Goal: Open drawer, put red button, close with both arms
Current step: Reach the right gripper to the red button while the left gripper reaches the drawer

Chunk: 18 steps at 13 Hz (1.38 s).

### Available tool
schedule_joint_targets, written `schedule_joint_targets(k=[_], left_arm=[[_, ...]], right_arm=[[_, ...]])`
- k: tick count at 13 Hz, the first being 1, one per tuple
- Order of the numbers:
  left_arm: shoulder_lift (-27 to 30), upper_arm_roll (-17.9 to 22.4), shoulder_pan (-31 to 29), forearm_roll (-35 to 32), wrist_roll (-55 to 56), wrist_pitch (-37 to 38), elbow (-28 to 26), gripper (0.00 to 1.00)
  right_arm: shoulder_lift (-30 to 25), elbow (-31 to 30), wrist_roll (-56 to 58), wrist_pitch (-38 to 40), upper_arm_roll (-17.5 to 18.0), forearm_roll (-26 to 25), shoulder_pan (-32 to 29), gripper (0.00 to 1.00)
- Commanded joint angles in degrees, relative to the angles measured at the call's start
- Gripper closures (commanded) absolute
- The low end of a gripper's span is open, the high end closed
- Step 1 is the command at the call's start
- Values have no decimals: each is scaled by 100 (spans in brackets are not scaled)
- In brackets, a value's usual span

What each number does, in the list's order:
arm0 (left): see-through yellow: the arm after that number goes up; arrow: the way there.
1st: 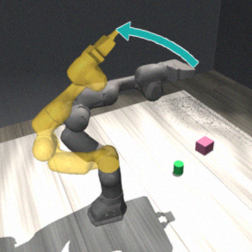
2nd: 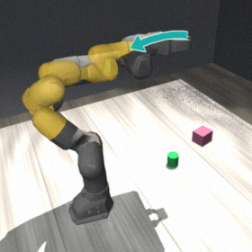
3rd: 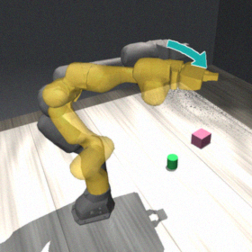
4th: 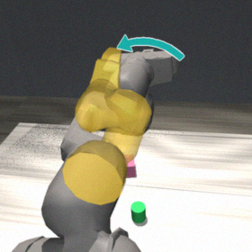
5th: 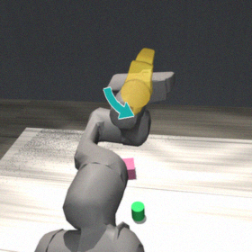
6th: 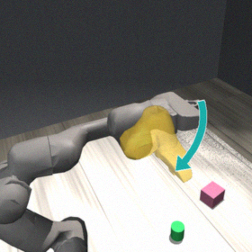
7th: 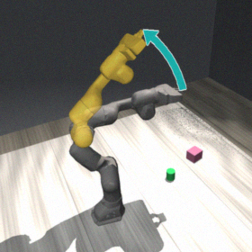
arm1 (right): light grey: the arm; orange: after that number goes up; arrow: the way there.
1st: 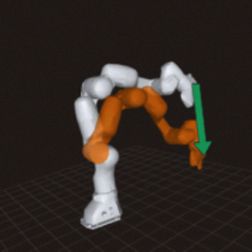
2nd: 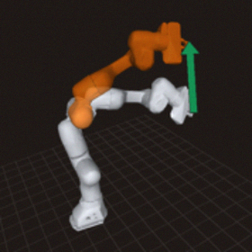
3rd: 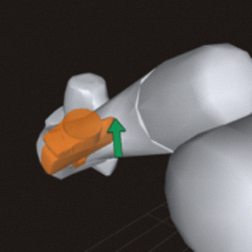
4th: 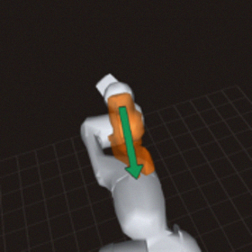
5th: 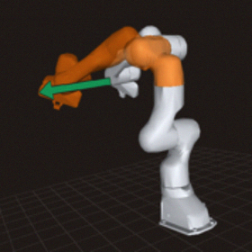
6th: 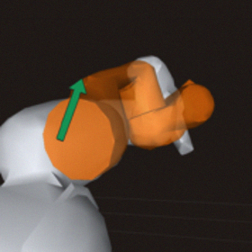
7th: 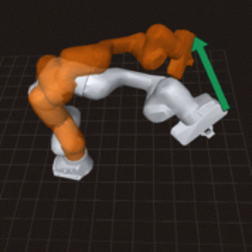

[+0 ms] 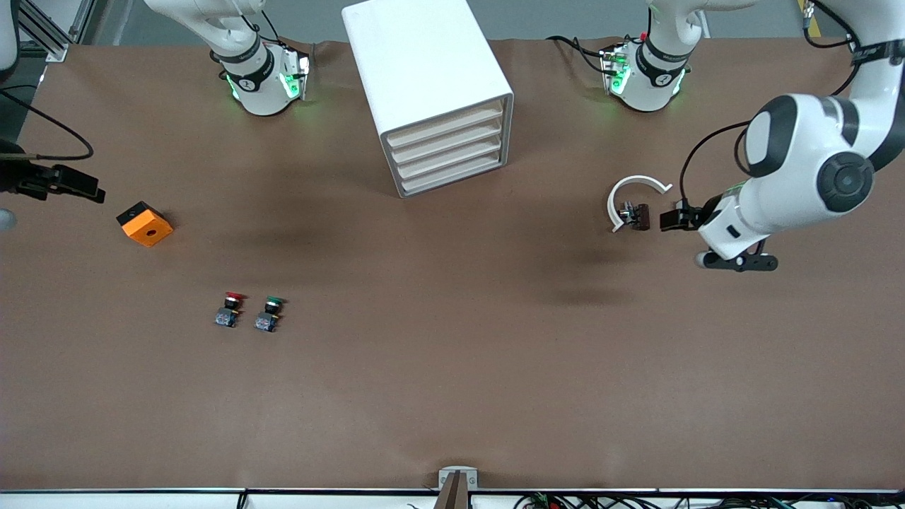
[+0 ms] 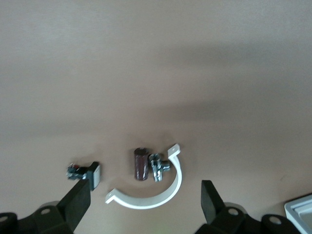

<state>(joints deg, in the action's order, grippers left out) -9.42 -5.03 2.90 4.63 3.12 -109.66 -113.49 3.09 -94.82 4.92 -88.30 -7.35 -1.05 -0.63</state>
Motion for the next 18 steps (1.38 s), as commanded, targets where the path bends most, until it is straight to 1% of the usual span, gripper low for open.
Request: schedule_joint_targets(k=[1,3,5,7,9,11,12,14,15,17,18], left_arm=[[-384,-112,263,65,486,-370,73,0],[-604,-112,448,56,899,-547,116,0],[-868,-112,606,56,1224,-548,335,0],[-1175,-112,834,30,1856,-495,633,0],[-1474,-139,993,38,2523,-469,924,0],[-1790,-314,1020,65,3376,-259,1301,0],[-1957,-471,1011,73,3806,-40,1529,0],[-2213,-656,1011,405,4405,452,1847,0],[-2353,-675,1029,616,4634,707,2057,0],[-2617,-675,1020,1003,5161,1086,2392,0],[-2696,-692,977,1327,5433,1174,2437,0]], right_arm=[[288,227,202,93,6,-10,-183,0],[288,114,150,93,14,60,-192,0],[236,-71,1,23,14,113,-157,0],[201,-220,-672,-29,14,402,-148,0],[192,-282,-1132,-91,41,421,-96,0],[235,-256,-1151,-135,41,404,-78,0],[270,-204,-1142,-135,32,360,-130,0],[358,-160,-1081,-240,23,333,-166,0],[367,-186,-1133,-232,32,359,-140,0],[341,-378,-1160,-529,41,412,-78,0],[324,-562,-1169,-722,41,421,-61,0]])
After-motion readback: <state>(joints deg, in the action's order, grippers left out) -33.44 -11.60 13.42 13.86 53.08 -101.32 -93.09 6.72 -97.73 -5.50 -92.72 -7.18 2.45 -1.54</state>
